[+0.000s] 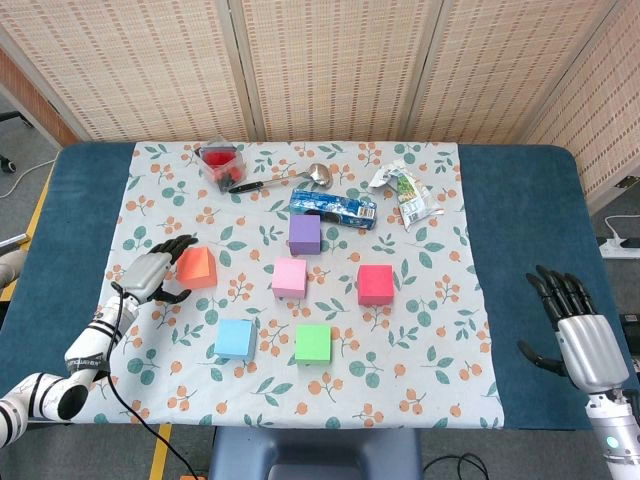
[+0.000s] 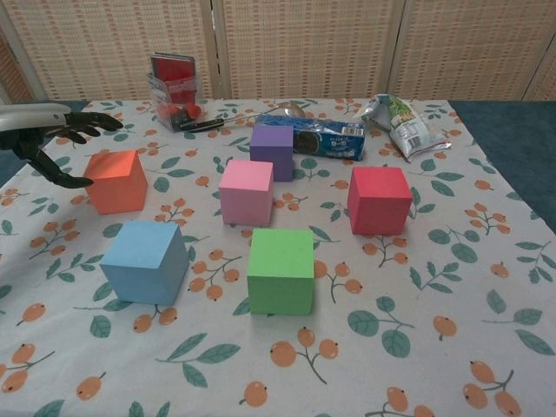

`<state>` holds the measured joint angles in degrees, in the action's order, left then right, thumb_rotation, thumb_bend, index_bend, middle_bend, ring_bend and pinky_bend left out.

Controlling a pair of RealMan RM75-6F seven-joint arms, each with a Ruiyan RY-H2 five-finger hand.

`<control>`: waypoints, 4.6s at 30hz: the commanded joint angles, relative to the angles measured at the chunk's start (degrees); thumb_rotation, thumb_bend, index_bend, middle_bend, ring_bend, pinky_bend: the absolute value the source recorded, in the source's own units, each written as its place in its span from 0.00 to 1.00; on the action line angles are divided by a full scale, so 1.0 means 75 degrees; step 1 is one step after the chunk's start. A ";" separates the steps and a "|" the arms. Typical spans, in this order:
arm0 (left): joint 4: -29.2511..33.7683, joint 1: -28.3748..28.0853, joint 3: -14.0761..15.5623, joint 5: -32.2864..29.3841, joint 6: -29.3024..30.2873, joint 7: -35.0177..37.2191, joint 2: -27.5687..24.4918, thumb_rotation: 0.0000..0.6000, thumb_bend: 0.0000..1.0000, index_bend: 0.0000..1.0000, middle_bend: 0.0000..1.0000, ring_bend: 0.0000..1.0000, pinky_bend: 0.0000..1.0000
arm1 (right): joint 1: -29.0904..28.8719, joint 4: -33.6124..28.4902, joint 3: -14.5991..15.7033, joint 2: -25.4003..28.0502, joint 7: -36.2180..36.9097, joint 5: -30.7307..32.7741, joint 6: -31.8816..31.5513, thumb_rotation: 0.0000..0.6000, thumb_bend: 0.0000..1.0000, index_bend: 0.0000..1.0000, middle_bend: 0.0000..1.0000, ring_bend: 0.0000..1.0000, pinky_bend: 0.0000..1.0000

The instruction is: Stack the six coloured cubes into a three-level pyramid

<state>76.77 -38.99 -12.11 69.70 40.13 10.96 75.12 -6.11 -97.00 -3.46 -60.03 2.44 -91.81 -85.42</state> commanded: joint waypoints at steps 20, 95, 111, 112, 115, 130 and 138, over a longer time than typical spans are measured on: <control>-0.1505 -0.0487 0.0139 -0.1152 0.0222 -0.1785 0.1109 1.00 0.32 0.23 0.29 0.34 0.37 | -0.0032 0.0174 0.0070 -0.0073 0.0226 0.0145 0.0125 1.00 0.10 0.00 0.00 0.00 0.00; 0.0505 -0.1956 0.0090 -0.3237 0.1260 -0.4508 0.1922 1.00 0.31 0.30 0.42 0.43 0.42 | 0.0225 0.0348 0.0146 0.0028 0.0497 0.0545 0.0108 1.00 0.10 0.00 0.00 0.00 0.00; 0.0266 -0.2015 0.0096 -0.3285 0.1222 -0.4618 0.2124 1.00 0.31 0.29 0.41 0.43 0.42 | 0.0213 0.0354 0.0119 0.0031 0.0479 0.0602 0.0178 1.00 0.10 0.00 0.00 0.00 0.00; 0.0265 -0.2026 0.0089 -0.3308 0.1200 -0.4627 0.2118 1.00 0.31 0.29 0.41 0.43 0.42 | 0.0217 0.0355 0.0120 0.0031 0.0484 0.0601 0.0172 1.00 0.10 0.00 0.00 0.00 0.00; 0.0280 -0.2049 0.0051 -0.3377 0.1160 -0.4620 0.2098 1.00 0.32 0.28 0.41 0.43 0.42 | 0.0234 0.0352 0.0121 0.0039 0.0491 0.0606 0.0159 1.00 0.10 0.00 0.00 0.00 0.00; 0.0388 -0.2115 0.0078 -0.3509 0.1181 -0.4772 0.2066 1.00 0.32 0.26 0.38 0.43 0.42 | 0.0328 0.0334 0.0150 0.0066 0.0518 0.0535 0.0023 1.00 0.10 0.00 0.00 0.00 0.00; 0.0377 -0.2150 0.0091 -0.3537 0.1151 -0.4780 0.2093 1.00 0.31 0.26 0.36 0.42 0.41 | 0.0388 0.0323 0.0160 0.0079 0.0525 0.0510 -0.0058 1.00 0.10 0.00 0.00 0.00 0.00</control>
<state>79.59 -55.11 -11.43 43.19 48.77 -24.89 90.80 -3.21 -94.58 -2.26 -59.45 6.37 -87.98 -85.84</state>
